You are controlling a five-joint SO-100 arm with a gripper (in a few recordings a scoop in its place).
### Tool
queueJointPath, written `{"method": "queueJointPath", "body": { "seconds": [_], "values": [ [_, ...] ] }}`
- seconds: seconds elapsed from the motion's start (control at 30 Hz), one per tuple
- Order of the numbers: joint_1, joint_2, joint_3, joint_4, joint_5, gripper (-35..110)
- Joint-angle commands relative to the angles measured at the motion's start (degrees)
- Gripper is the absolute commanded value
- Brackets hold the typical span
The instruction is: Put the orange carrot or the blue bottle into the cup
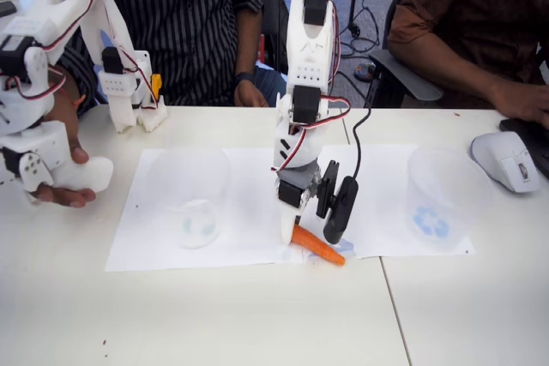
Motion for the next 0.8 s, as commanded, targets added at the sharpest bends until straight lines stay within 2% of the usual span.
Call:
{"method": "queueJointPath", "body": {
  "seconds": [0.0,0.77],
  "values": [
    [0.5,3.2,-2.8,-0.2,0.1,9],
    [0.5,6.9,-2.8,-0.2,0.2,11]
  ]
}}
